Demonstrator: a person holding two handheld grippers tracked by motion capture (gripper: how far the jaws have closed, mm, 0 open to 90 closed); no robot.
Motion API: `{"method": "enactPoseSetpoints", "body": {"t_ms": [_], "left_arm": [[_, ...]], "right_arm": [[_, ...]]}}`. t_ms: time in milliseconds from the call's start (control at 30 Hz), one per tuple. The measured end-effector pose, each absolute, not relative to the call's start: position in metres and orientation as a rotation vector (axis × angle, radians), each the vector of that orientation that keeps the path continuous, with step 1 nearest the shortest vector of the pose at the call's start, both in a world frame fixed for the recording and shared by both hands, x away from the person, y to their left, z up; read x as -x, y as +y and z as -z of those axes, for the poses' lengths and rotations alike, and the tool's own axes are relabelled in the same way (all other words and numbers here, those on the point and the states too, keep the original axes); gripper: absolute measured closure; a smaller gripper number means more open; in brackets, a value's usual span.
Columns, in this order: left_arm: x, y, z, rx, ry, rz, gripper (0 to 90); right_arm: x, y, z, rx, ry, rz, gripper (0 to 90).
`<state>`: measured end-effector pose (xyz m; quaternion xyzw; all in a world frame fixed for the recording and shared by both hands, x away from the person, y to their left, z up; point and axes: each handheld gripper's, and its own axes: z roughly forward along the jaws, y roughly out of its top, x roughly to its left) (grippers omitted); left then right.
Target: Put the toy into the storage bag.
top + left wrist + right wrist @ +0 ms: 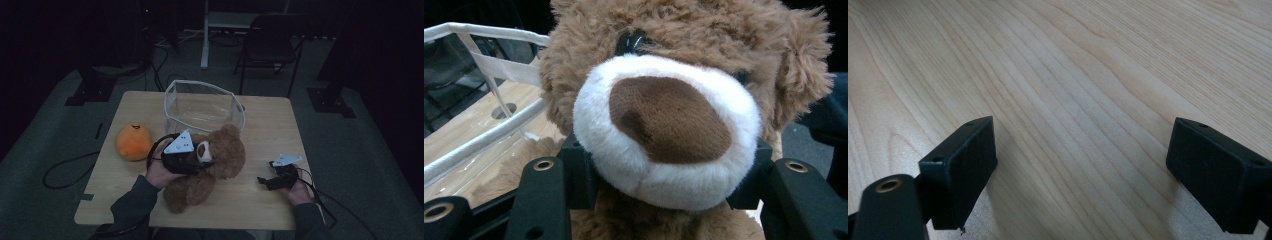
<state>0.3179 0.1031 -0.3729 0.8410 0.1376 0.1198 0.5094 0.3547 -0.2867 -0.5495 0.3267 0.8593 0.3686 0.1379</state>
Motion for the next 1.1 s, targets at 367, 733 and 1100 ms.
{"method": "enactPoseSetpoints", "body": {"t_ms": [367, 733, 1100], "left_arm": [[-0.316, 0.111, 0.36, -1.985, 0.338, -0.282, 43.8], [-0.32, 0.114, 0.35, -1.952, 0.359, -0.281, 43.8], [-0.323, 0.117, 0.341, -1.932, 0.381, -0.28, 43.8]], "right_arm": [[-0.355, -0.287, 0.55, -0.945, 2.485, -1.066, 12.1], [-0.355, -0.287, 0.55, -0.945, 2.486, -1.066, 12.1], [-0.355, -0.287, 0.55, -0.945, 2.485, -1.066, 12.1]]}}
